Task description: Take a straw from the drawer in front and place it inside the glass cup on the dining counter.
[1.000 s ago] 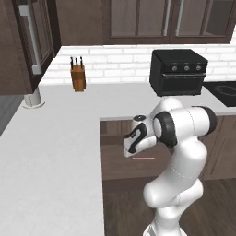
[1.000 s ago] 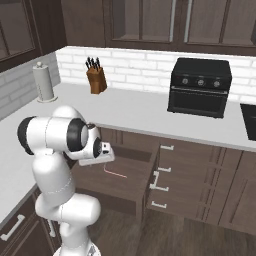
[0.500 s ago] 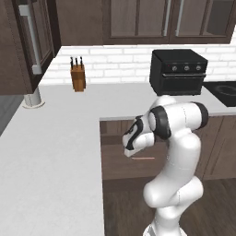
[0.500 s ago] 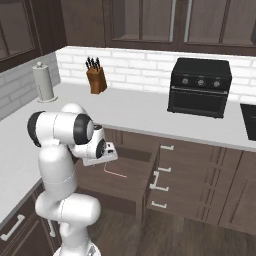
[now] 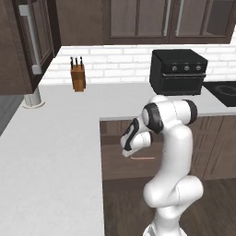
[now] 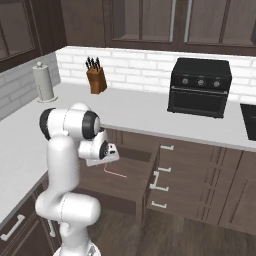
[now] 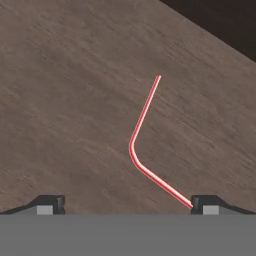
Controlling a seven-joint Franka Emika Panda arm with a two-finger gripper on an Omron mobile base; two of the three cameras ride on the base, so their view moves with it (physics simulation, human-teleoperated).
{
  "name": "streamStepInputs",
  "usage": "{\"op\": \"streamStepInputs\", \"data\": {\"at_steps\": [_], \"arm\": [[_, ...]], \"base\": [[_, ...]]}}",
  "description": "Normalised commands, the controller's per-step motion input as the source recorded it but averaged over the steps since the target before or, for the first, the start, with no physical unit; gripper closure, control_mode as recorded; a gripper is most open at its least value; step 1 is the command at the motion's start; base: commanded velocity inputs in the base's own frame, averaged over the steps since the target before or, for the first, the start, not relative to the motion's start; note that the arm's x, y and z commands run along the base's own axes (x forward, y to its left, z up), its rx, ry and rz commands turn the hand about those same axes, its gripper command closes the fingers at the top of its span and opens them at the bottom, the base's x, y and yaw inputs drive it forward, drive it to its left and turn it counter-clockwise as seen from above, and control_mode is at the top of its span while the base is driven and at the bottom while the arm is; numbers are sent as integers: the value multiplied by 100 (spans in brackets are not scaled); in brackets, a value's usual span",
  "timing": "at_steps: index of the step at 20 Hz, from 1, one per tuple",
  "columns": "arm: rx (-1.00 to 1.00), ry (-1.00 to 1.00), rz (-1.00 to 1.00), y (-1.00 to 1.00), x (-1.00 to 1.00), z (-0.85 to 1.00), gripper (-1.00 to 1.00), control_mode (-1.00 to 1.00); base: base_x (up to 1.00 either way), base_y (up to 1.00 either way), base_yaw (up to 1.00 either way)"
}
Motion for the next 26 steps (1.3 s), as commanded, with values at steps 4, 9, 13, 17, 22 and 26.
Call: {"op": "streamStepInputs", "data": {"at_steps": [4, 9, 13, 17, 22, 26], "arm": [[0, 1, -4, 6, 21, -36, -100, -100], [0, 0, -4, 1, 25, -27, -100, -100], [0, 3, -5, 0, 28, -31, -100, -100], [0, 4, -5, 0, 13, -34, -100, -100], [0, 4, -6, 0, 1, -38, -100, -100], [0, 5, -6, 0, 0, -43, 100, -100]], "base": [[0, 0, 0], [0, 0, 0], [0, 0, 0], [0, 0, 0], [0, 0, 0], [0, 0, 0]]}}
